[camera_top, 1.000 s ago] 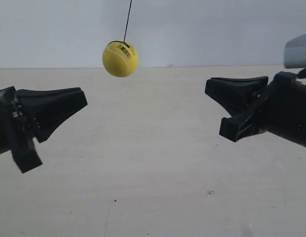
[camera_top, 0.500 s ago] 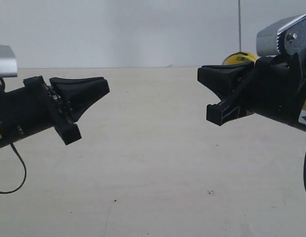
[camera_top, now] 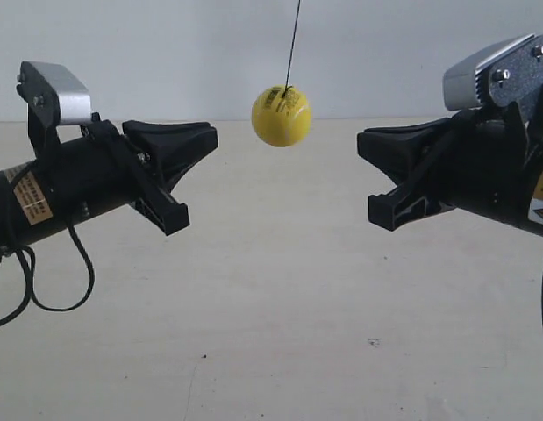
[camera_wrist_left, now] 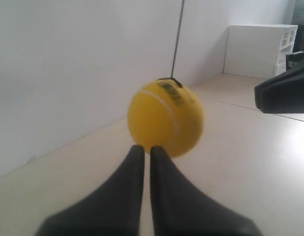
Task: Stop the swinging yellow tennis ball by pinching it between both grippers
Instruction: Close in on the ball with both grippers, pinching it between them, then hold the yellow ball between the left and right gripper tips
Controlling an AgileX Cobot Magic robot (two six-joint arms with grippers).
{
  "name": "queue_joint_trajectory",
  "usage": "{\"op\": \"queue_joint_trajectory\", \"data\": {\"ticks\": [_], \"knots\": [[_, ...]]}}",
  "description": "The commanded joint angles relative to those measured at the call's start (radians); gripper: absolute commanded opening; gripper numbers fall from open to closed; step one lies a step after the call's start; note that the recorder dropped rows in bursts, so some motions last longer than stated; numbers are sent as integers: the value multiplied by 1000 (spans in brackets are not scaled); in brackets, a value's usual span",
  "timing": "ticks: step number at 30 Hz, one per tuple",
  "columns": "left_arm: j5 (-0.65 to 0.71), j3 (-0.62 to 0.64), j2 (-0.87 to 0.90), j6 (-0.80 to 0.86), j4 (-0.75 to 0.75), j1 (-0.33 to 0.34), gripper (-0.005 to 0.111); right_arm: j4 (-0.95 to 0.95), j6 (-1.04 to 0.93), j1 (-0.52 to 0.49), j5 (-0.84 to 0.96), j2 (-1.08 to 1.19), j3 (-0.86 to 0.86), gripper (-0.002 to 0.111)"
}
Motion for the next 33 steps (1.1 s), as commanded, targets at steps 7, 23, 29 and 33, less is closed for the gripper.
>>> {"op": "queue_joint_trajectory", "data": {"ticks": [7, 23, 29, 33], "knots": [[53, -66, 46, 62, -13, -129, 5, -72, 57, 2, -49, 6, -7, 0], [57, -87, 92, 101, -11, -168, 5, -119, 95, 2, -91, 41, -7, 0], [57, -87, 92, 103, -11, -168, 5, -124, 98, 2, -91, 41, -7, 0], [57, -87, 92, 103, -11, -168, 5, -124, 98, 2, -91, 41, -7, 0]]}}
